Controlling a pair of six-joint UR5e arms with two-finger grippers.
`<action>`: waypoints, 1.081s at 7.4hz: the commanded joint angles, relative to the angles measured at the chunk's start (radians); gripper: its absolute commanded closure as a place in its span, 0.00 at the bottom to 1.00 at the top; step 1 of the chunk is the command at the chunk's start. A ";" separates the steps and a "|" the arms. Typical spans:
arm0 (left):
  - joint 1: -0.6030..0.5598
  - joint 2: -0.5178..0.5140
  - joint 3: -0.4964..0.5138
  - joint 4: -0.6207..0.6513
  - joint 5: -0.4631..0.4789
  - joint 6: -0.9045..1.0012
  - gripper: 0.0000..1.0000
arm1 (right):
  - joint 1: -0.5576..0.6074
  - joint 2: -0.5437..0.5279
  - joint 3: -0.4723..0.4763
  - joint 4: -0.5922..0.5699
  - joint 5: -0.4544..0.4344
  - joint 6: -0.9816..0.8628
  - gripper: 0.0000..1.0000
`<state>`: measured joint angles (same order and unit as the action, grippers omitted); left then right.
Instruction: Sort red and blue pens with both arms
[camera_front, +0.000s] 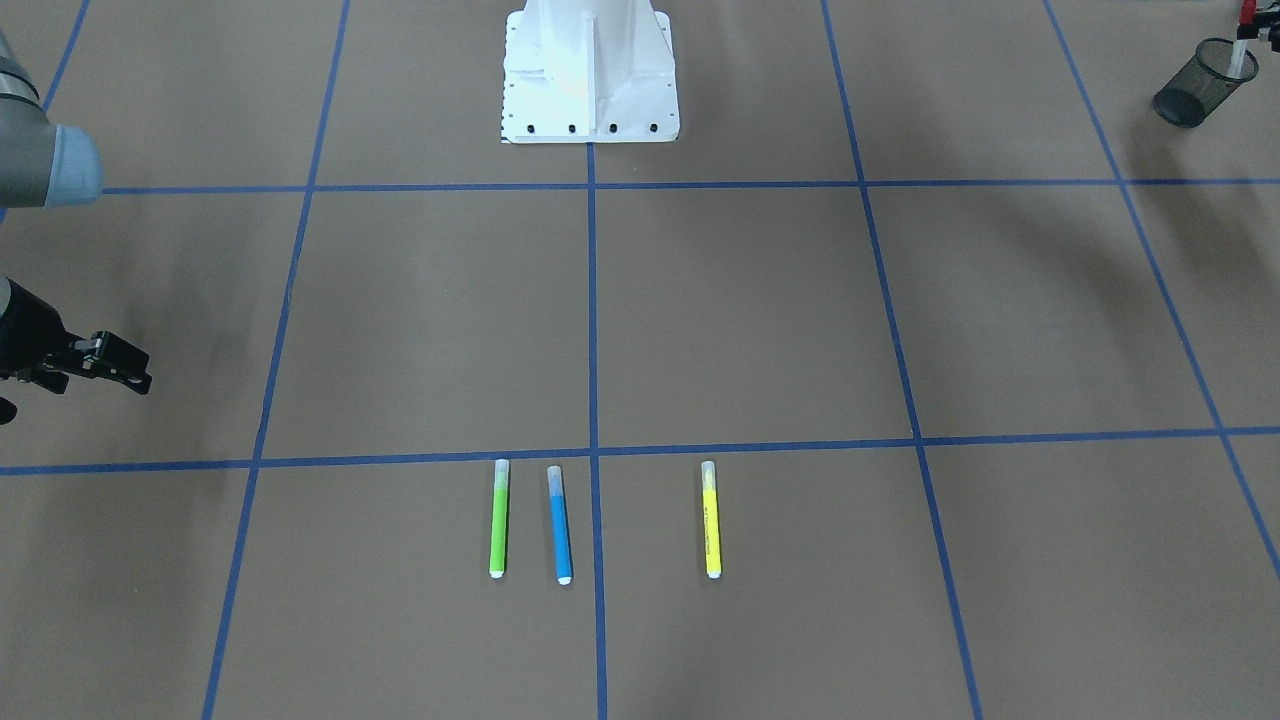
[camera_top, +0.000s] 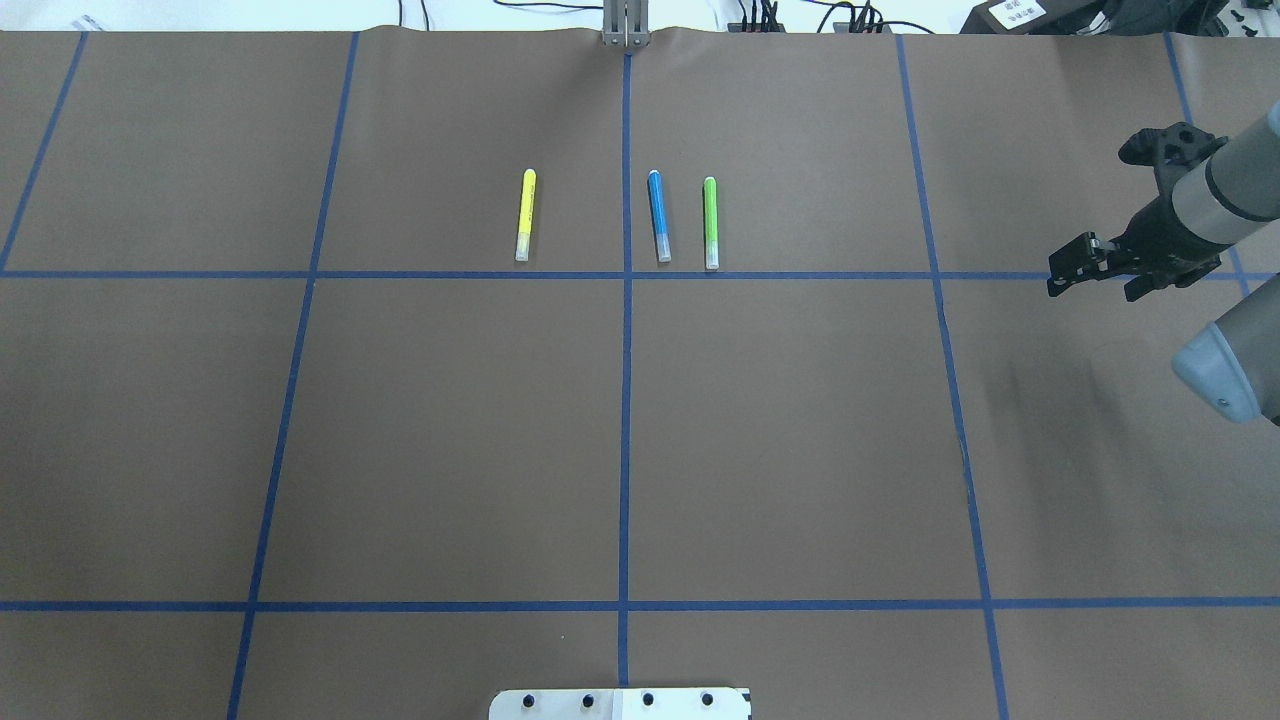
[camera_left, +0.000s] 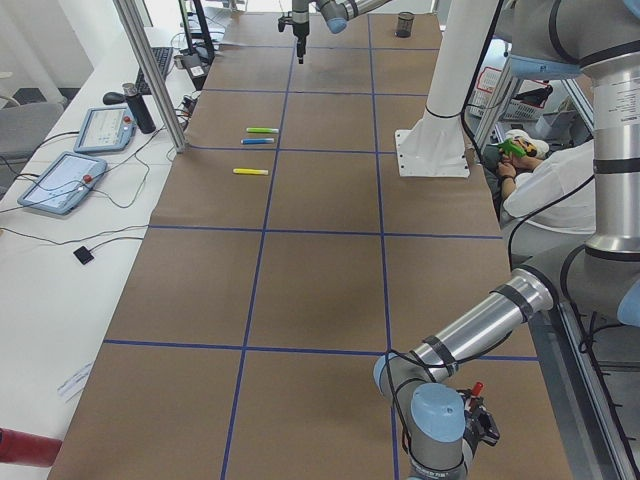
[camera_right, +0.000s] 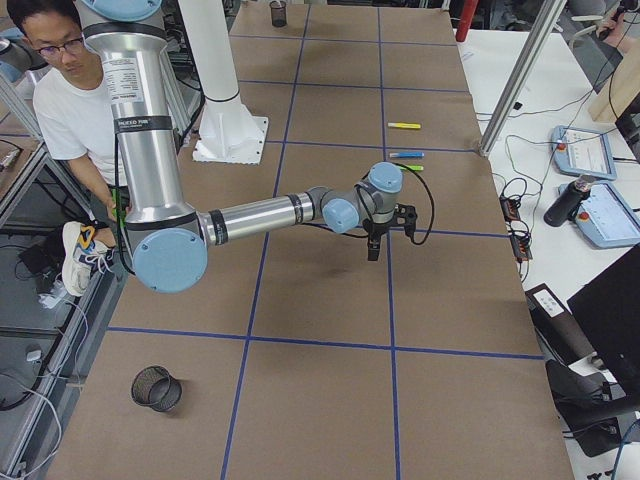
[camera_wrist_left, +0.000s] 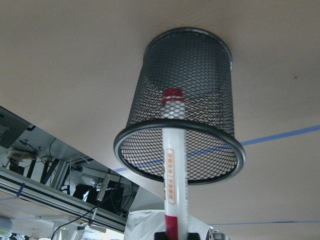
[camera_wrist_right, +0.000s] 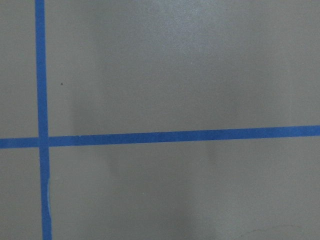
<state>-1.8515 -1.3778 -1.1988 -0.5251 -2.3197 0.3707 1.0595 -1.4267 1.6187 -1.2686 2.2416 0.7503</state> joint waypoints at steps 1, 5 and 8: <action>0.000 -0.001 -0.002 -0.025 -0.042 0.002 0.00 | -0.001 0.000 0.003 0.000 0.001 0.001 0.00; 0.002 -0.056 -0.146 -0.151 -0.134 0.001 0.00 | -0.001 0.000 0.013 0.000 0.003 0.001 0.00; 0.008 -0.072 -0.137 -0.570 -0.243 -0.009 0.00 | -0.013 0.000 0.009 0.002 0.000 0.000 0.00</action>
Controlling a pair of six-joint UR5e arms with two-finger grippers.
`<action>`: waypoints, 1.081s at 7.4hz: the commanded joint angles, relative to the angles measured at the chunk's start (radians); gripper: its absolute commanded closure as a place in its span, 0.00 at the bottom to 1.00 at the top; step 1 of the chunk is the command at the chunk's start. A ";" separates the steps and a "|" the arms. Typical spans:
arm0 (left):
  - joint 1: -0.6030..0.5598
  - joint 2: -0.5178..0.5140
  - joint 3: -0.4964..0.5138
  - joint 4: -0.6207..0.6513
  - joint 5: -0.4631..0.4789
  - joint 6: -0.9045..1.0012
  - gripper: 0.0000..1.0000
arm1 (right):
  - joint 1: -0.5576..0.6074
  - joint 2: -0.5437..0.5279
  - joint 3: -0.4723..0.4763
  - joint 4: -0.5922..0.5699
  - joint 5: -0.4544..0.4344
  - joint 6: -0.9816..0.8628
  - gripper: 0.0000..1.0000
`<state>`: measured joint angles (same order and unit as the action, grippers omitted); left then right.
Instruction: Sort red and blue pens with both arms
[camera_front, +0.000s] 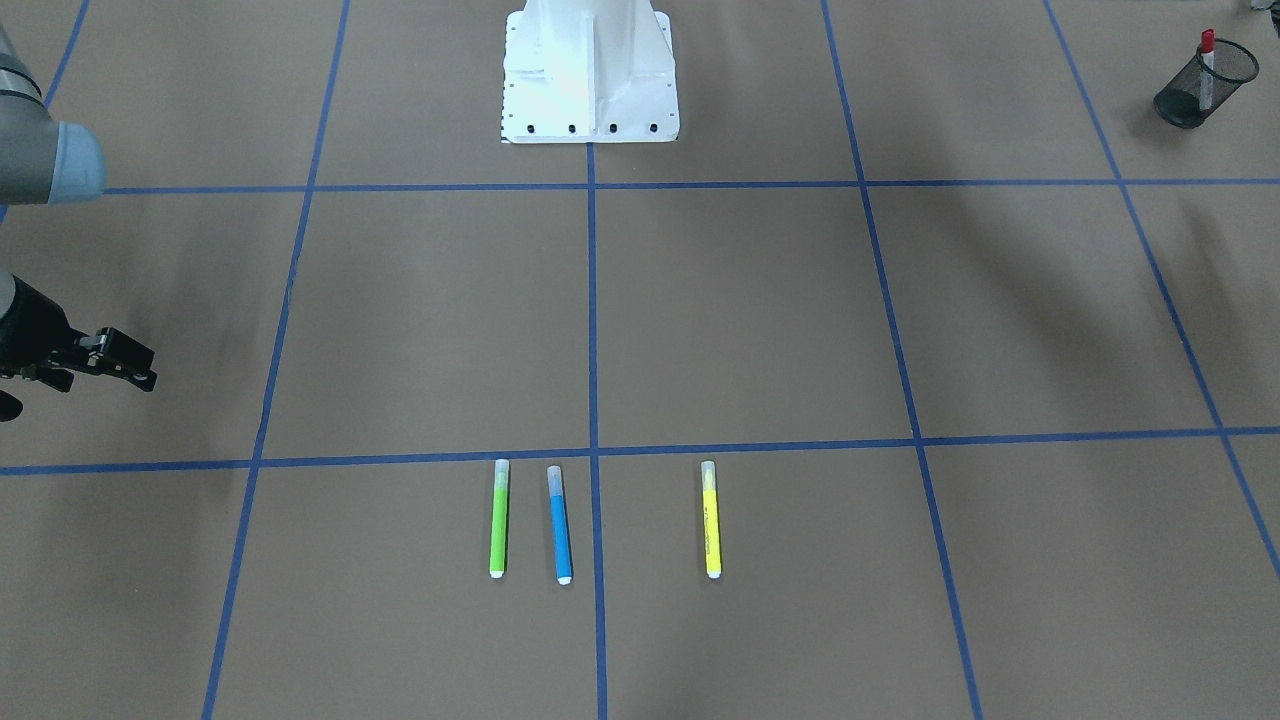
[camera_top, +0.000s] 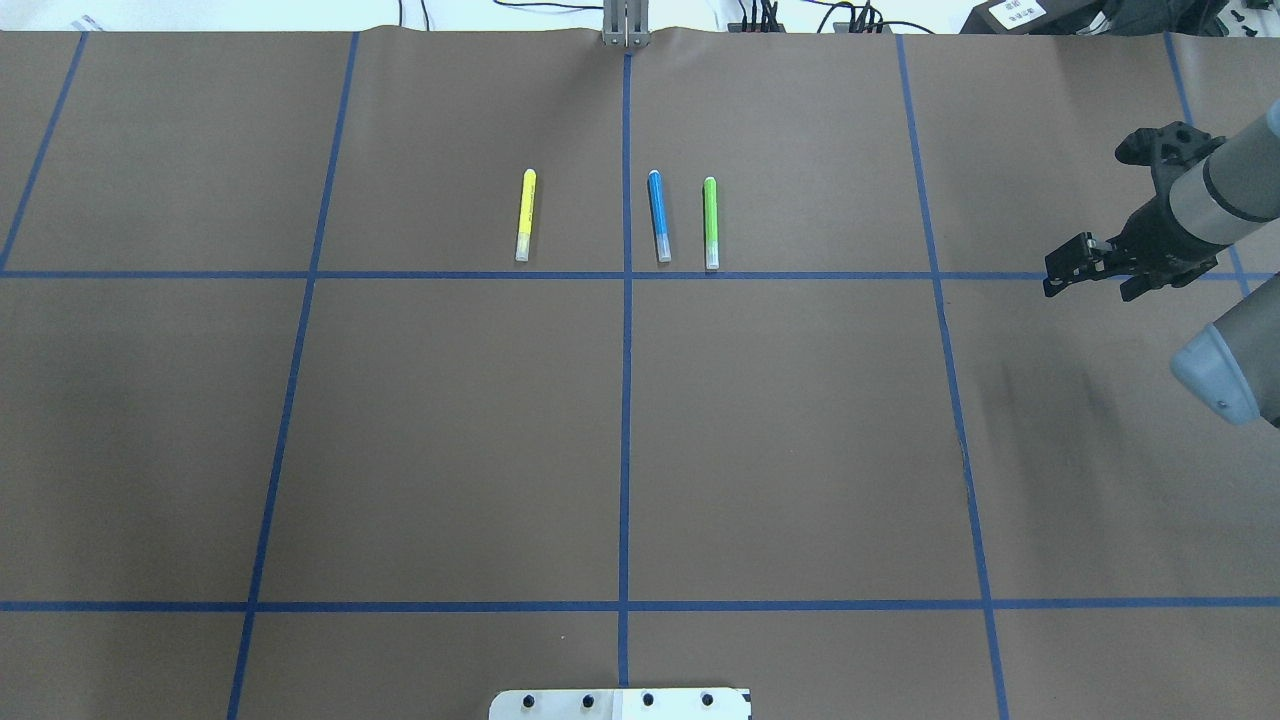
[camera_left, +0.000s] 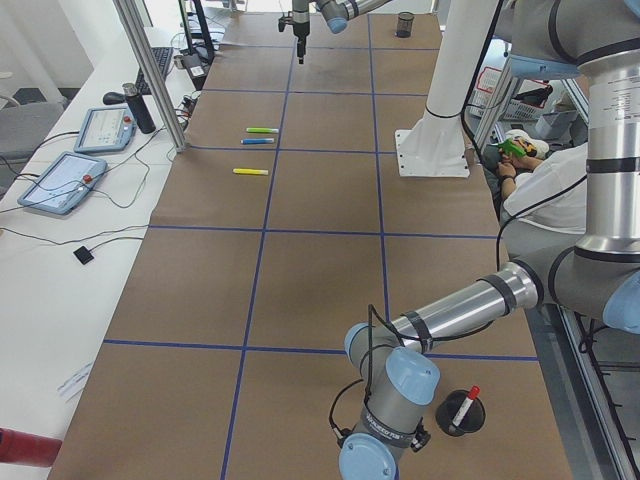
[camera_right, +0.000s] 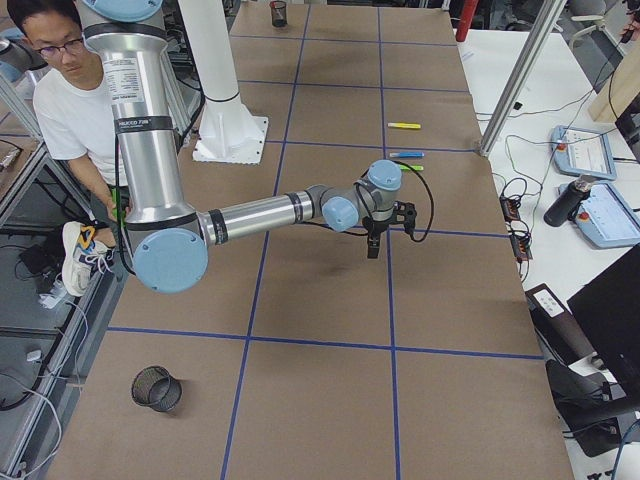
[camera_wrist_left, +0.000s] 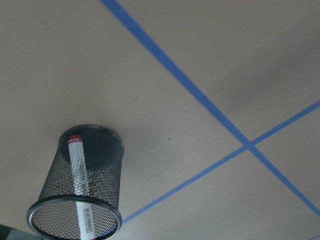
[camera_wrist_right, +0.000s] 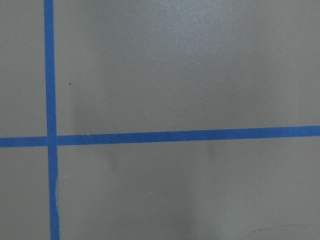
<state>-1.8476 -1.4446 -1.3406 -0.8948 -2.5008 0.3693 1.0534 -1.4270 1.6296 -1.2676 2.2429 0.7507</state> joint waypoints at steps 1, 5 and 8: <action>0.004 -0.005 0.005 -0.354 -0.084 -0.006 0.00 | -0.021 0.019 0.001 0.007 -0.003 0.002 0.00; 0.077 -0.143 0.006 -0.509 -0.075 -0.012 0.00 | -0.139 0.155 -0.010 0.014 -0.058 0.189 0.00; 0.149 -0.221 0.017 -0.570 -0.070 -0.012 0.00 | -0.217 0.311 -0.055 0.013 -0.123 0.333 0.00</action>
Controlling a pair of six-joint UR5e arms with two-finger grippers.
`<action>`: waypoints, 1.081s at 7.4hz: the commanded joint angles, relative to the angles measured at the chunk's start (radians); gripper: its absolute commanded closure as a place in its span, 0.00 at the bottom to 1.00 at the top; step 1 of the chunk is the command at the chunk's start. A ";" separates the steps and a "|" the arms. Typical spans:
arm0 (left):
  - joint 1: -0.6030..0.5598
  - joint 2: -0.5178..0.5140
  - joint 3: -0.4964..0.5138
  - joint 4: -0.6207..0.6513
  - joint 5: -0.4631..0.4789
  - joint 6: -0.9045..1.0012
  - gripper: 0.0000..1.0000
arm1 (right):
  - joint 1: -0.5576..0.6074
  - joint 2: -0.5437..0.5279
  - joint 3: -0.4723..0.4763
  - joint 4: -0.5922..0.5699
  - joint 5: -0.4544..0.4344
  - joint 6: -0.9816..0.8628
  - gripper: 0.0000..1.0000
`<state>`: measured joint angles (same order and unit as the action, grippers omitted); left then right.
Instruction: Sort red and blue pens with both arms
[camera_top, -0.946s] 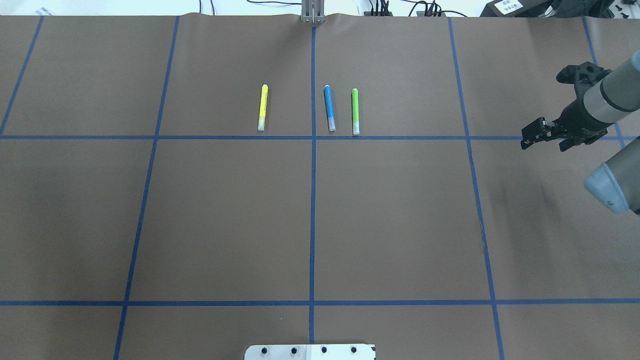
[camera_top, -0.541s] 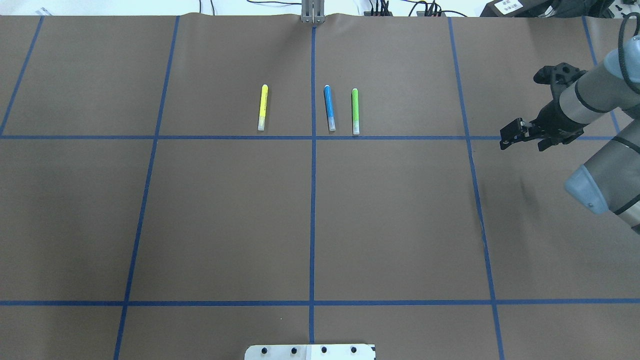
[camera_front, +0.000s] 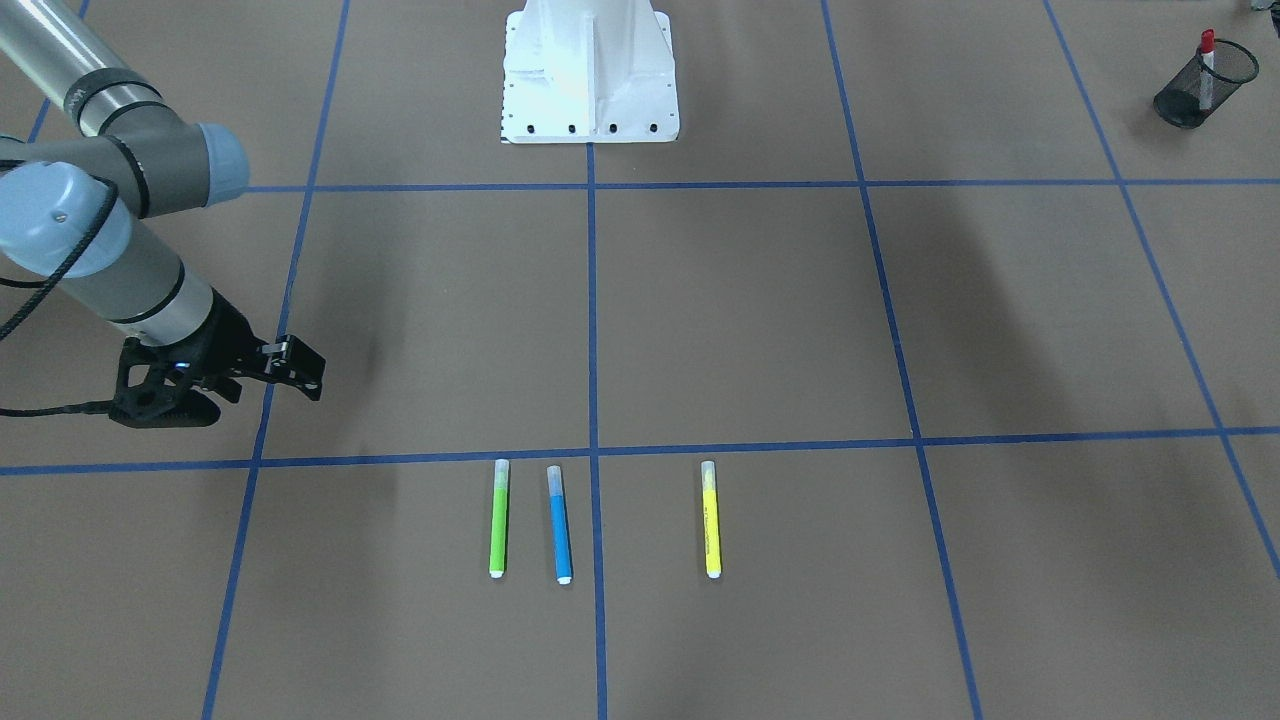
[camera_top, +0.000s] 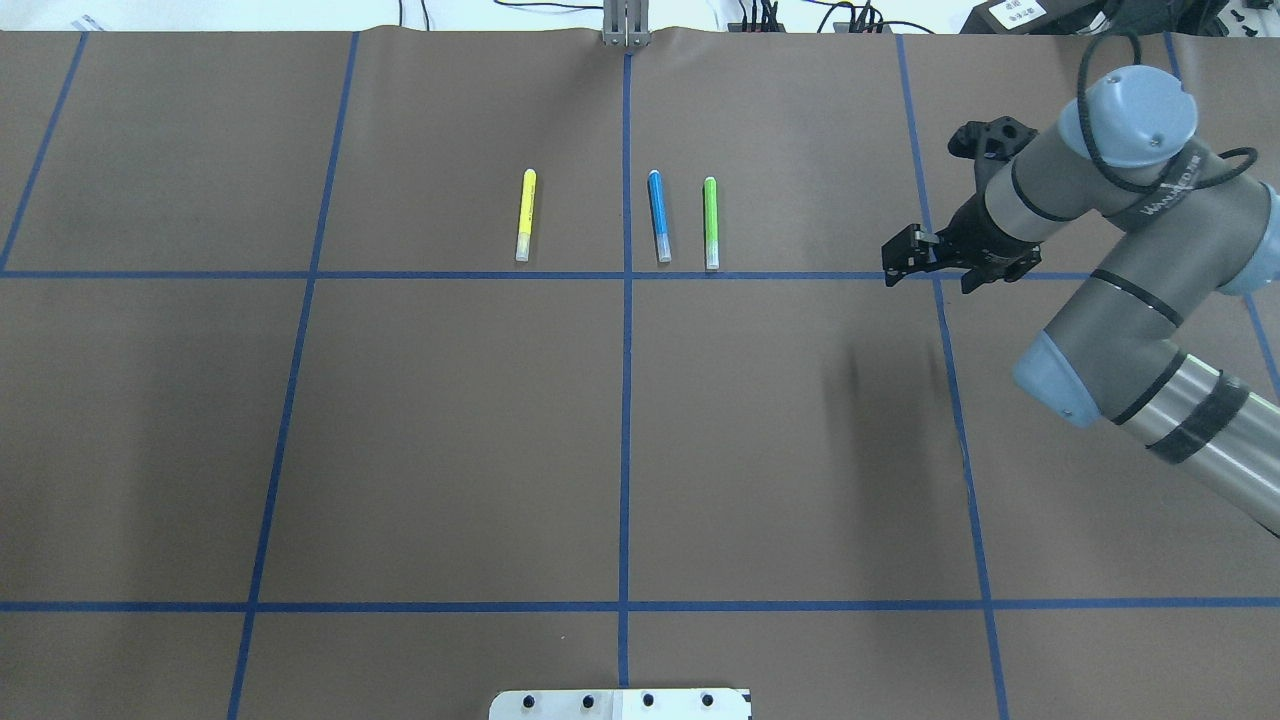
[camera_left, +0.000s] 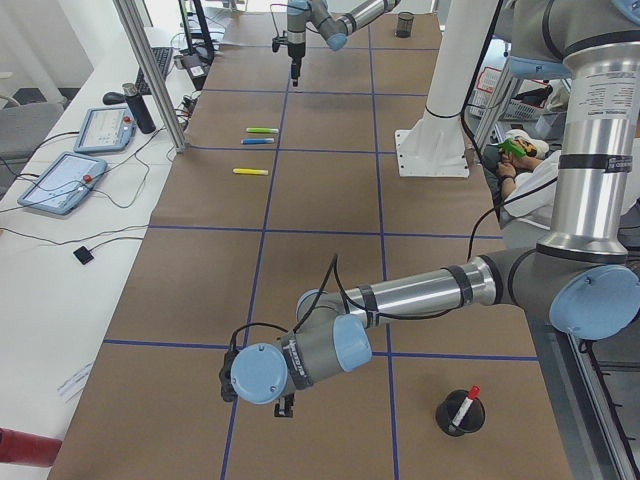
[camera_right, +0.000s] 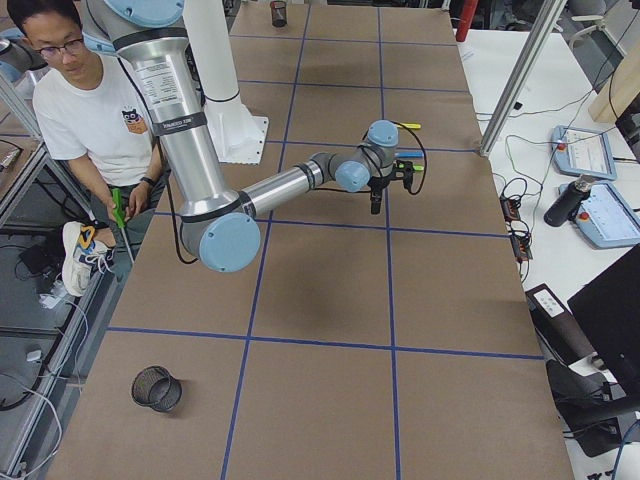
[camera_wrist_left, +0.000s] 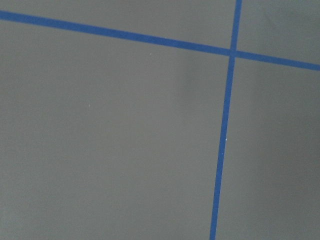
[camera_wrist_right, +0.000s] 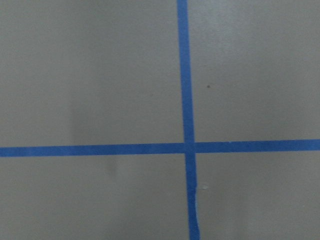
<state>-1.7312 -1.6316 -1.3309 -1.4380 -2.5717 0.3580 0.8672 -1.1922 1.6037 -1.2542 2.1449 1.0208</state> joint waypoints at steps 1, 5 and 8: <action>0.069 -0.054 0.025 -0.027 0.001 0.001 0.00 | -0.039 0.132 -0.077 0.001 -0.034 0.061 0.00; 0.073 -0.077 0.050 -0.030 -0.010 -0.004 0.00 | -0.091 0.446 -0.354 -0.004 -0.123 0.061 0.00; 0.081 -0.086 0.055 -0.030 -0.011 -0.022 0.00 | -0.145 0.609 -0.576 0.012 -0.212 0.074 0.02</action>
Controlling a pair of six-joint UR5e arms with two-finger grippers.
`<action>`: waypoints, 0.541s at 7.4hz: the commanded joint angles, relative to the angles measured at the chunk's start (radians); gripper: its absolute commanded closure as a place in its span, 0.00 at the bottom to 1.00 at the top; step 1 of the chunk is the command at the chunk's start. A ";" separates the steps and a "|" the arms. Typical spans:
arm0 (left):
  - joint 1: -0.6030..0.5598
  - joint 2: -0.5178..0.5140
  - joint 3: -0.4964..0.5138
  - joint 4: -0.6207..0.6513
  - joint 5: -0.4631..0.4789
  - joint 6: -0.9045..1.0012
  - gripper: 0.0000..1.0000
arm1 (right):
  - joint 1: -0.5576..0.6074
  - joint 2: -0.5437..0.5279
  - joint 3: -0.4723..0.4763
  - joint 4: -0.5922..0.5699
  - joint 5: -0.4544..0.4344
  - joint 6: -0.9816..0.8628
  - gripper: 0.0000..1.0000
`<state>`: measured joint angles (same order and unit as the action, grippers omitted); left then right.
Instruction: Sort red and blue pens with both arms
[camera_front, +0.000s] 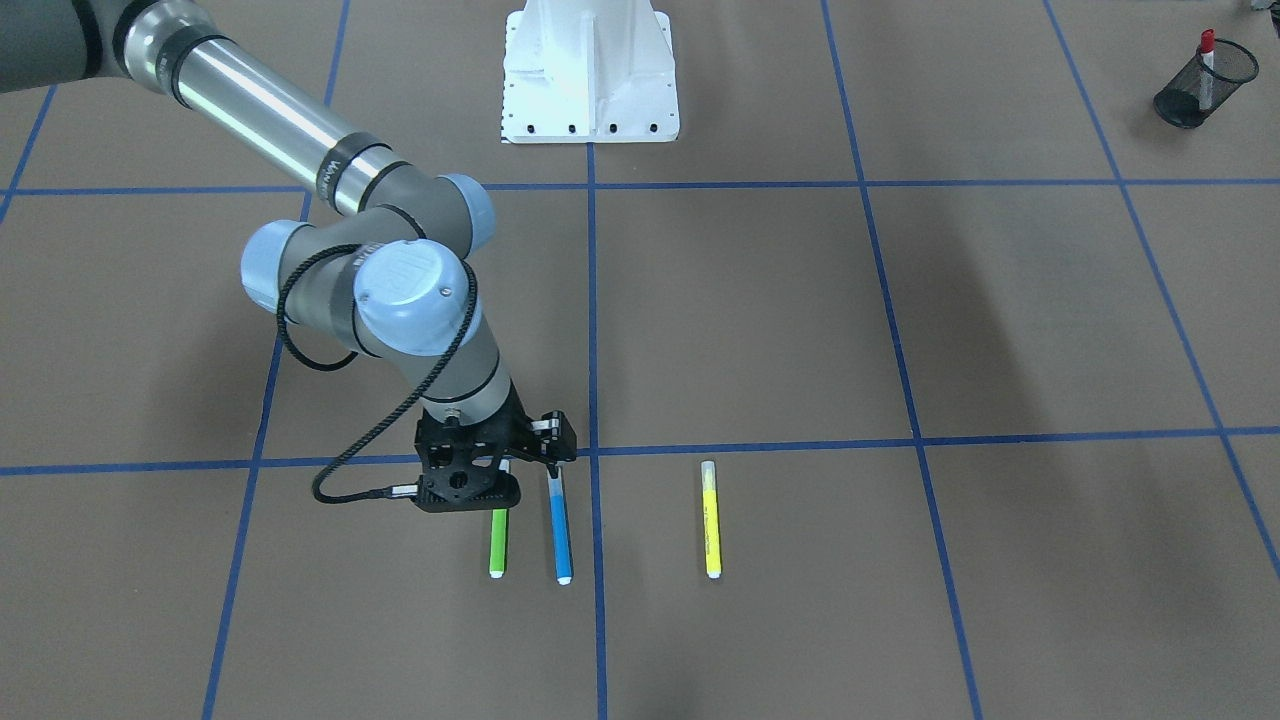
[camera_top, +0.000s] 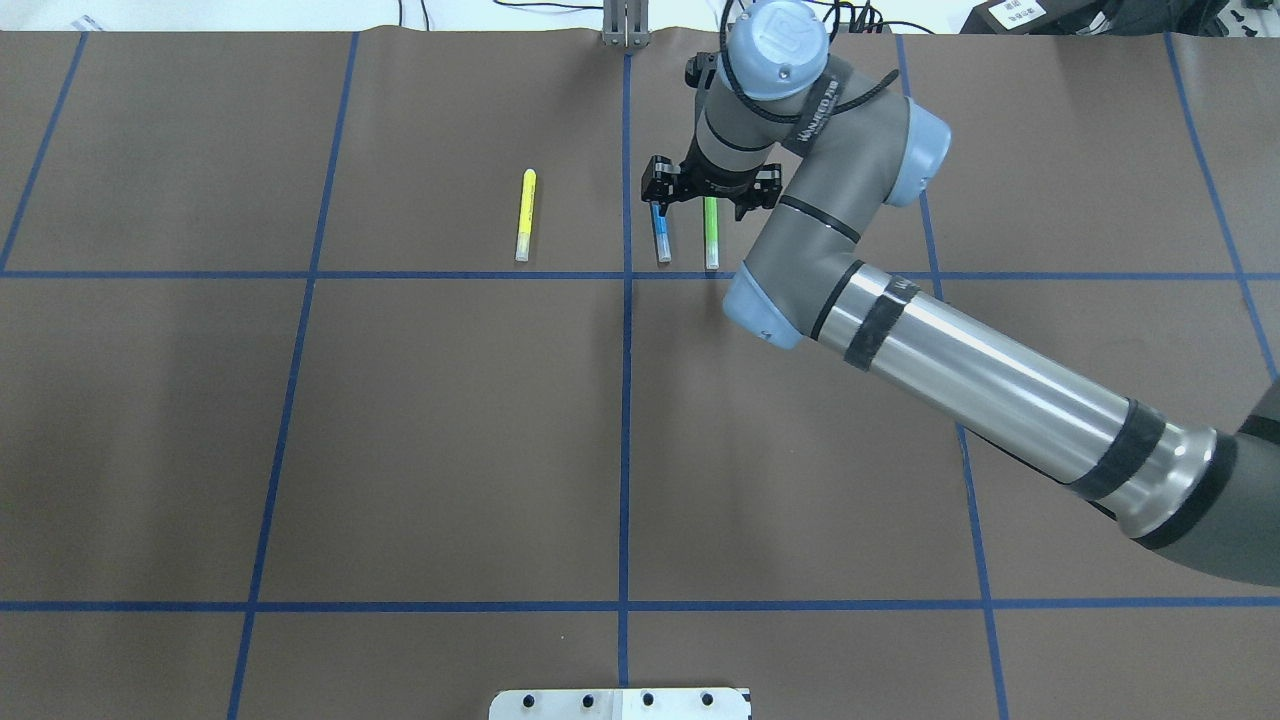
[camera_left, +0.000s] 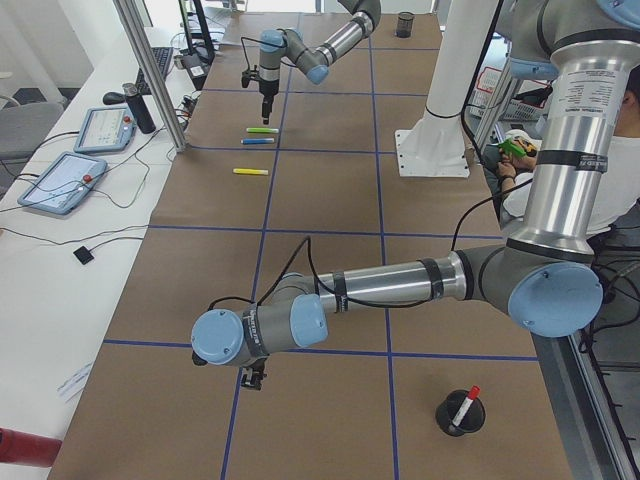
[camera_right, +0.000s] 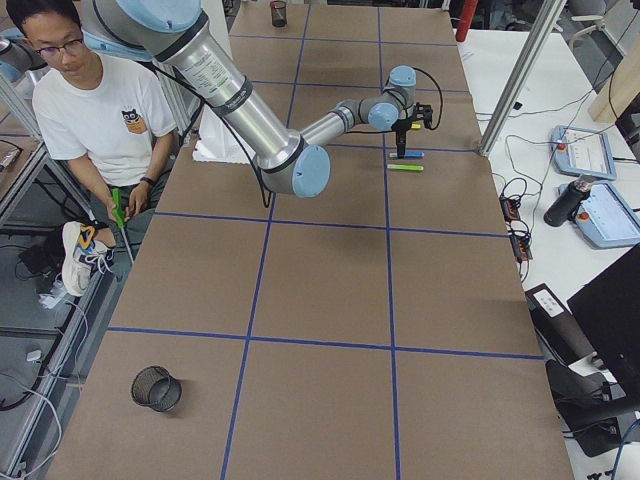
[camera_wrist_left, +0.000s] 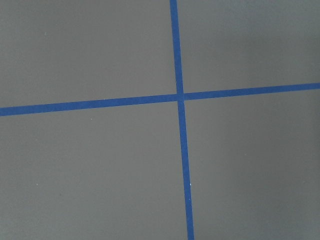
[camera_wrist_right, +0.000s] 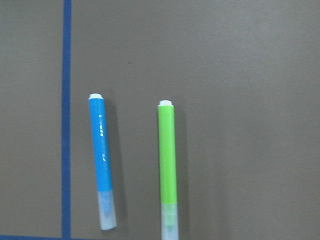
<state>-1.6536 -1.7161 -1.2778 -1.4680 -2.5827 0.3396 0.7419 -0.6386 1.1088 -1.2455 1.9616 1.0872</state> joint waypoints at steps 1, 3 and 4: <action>0.002 -0.002 0.018 -0.006 -0.001 -0.002 0.00 | -0.028 0.056 -0.087 0.003 -0.029 0.008 0.04; 0.003 -0.003 0.044 -0.040 -0.001 -0.004 0.00 | -0.048 0.048 -0.090 0.001 -0.027 0.008 0.18; 0.003 -0.003 0.046 -0.038 -0.001 -0.004 0.00 | -0.050 0.050 -0.096 0.003 -0.027 0.007 0.23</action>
<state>-1.6508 -1.7190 -1.2380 -1.5023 -2.5832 0.3361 0.6977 -0.5898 1.0194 -1.2436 1.9346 1.0948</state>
